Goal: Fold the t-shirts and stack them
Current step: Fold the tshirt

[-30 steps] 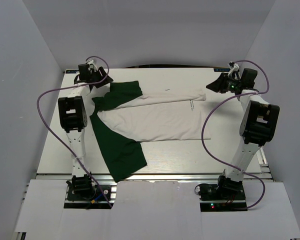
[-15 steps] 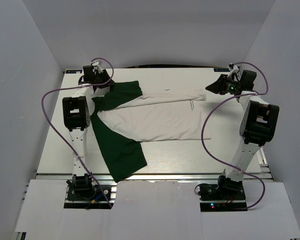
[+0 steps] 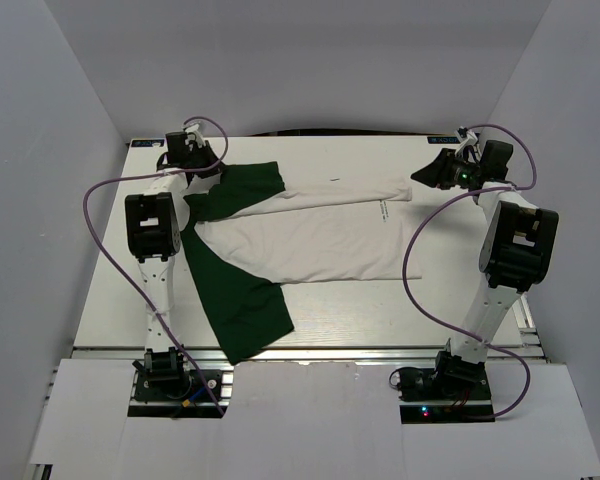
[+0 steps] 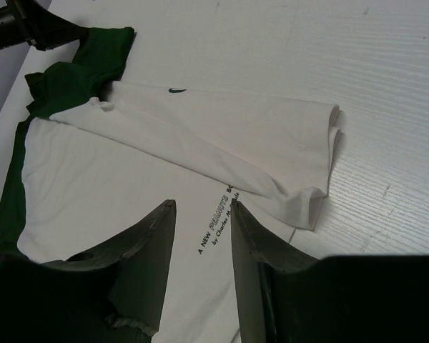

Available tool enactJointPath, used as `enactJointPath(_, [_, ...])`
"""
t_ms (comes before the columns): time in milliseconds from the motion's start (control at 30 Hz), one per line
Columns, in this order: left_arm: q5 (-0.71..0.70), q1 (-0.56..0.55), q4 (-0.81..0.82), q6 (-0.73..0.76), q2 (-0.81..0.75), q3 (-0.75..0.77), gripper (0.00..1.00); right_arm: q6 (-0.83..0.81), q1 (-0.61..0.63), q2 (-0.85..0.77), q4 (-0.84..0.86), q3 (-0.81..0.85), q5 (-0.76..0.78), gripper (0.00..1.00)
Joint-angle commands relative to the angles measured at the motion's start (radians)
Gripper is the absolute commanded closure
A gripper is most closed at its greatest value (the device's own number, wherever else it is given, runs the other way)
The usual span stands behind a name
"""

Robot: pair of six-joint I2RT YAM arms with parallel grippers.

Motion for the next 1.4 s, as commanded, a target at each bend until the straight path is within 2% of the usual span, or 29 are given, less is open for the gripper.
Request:
enactJointPath(0, [0.033, -0.006, 0.039, -0.009, -0.026, 0.006, 1.0, 0.0, 0.001, -0.006, 0.02, 0.002, -0.017, 0.57])
enactJointPath(267, [0.056, -0.004, 0.179, -0.063, -0.151, -0.076, 1.0, -0.003, 0.001, -0.018, 0.016, -0.012, -0.025, 0.57])
enactJointPath(500, [0.099, -0.004, 0.335, -0.11, -0.367, -0.296, 1.0, -0.007, 0.001, -0.032, 0.008, -0.018, -0.038, 0.57])
enactJointPath(633, [0.13, -0.004, 0.34, -0.101, -0.444, -0.391, 1.0, -0.003, 0.0, -0.041, 0.013, -0.024, -0.046, 0.57])
enactJointPath(1100, [0.389, -0.003, 0.346, -0.099, -0.609, -0.58, 1.0, -0.001, 0.0, -0.075, 0.022, -0.051, -0.061, 0.57])
enactJointPath(1367, [0.478, -0.006, 0.349, -0.092, -0.74, -0.707, 1.0, -0.003, 0.0, -0.078, 0.016, -0.058, -0.068, 0.57])
